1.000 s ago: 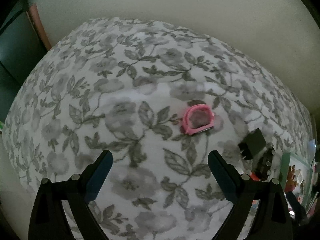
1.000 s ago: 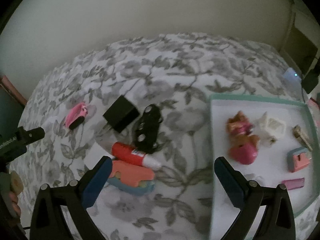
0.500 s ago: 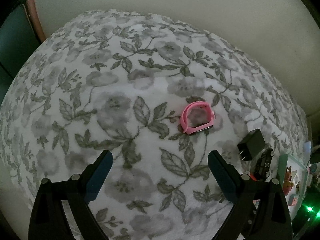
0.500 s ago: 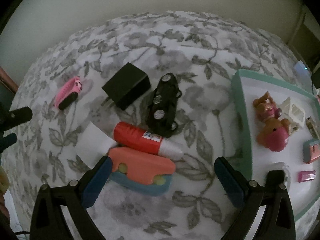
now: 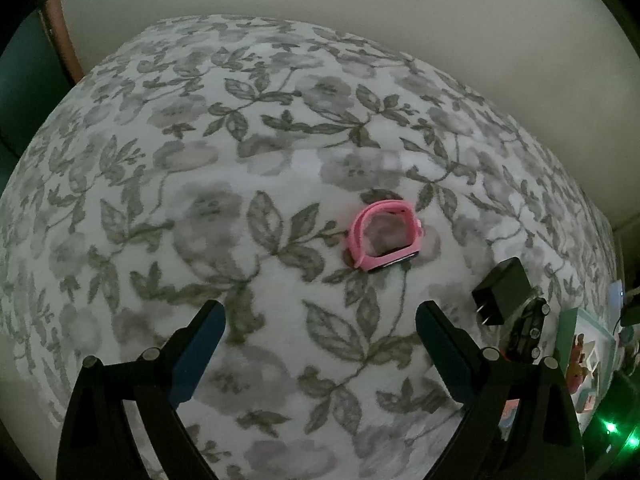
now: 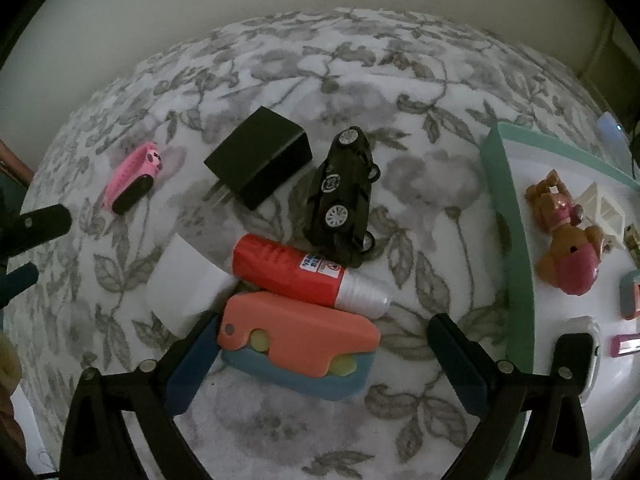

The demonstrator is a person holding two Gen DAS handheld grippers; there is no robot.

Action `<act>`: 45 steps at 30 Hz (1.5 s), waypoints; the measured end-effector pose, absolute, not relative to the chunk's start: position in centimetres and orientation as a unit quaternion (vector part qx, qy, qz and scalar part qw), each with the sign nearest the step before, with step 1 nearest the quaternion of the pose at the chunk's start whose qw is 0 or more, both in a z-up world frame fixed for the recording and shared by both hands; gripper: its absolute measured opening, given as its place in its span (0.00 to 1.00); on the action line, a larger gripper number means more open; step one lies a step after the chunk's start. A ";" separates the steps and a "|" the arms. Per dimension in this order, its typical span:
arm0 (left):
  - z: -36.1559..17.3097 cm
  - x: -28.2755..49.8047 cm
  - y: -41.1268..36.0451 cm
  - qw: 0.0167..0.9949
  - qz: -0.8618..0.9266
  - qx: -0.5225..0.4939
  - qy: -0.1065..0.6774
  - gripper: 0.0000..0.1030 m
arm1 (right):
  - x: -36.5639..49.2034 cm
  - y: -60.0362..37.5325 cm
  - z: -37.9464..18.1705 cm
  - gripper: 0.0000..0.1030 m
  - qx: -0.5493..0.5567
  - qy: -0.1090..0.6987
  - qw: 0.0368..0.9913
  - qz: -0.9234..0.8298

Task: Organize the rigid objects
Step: 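Lower the left tool to the pink watch band while the right tool lowers to the toy knife, then grasp the pink watch band with the left tool while the right tool grasps the pink-and-blue toy knife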

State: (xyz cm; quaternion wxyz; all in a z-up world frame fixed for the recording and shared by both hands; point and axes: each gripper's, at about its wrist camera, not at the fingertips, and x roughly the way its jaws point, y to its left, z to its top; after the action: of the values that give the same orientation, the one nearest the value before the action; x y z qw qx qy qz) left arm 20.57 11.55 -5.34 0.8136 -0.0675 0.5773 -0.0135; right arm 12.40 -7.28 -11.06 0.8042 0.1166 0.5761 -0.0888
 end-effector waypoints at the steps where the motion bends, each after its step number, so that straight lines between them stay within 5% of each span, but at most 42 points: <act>1: -5.5 20.7 11.3 0.814 -0.017 -0.069 0.577 0.93 | 12.4 -7.3 -11.1 0.97 0.118 0.577 0.803 -0.089; 10: -7.4 22.9 9.9 0.817 -0.024 -0.079 0.570 0.93 | 12.1 -8.1 -10.4 0.86 0.115 0.582 0.800 -0.091; 26: -9.2 25.1 7.4 0.836 -0.035 -0.044 0.545 0.93 | 13.3 -8.5 -10.2 0.83 0.107 0.590 0.796 -0.088; 33: -9.5 24.8 6.6 0.839 -0.039 -0.018 0.543 0.58 | 13.1 -8.5 -10.1 0.73 0.102 0.590 0.796 -0.091; 45: -9.0 24.2 6.7 0.834 -0.050 -0.028 0.549 0.56 | 12.7 -8.6 -10.0 0.73 0.105 0.591 0.794 -0.092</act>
State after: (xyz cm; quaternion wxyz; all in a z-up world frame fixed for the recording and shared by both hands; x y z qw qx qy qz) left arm 24.17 6.67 -9.01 0.8340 -0.0281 0.5488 -0.0501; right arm 12.73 -8.61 -9.98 0.7942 0.1051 0.5914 -0.0919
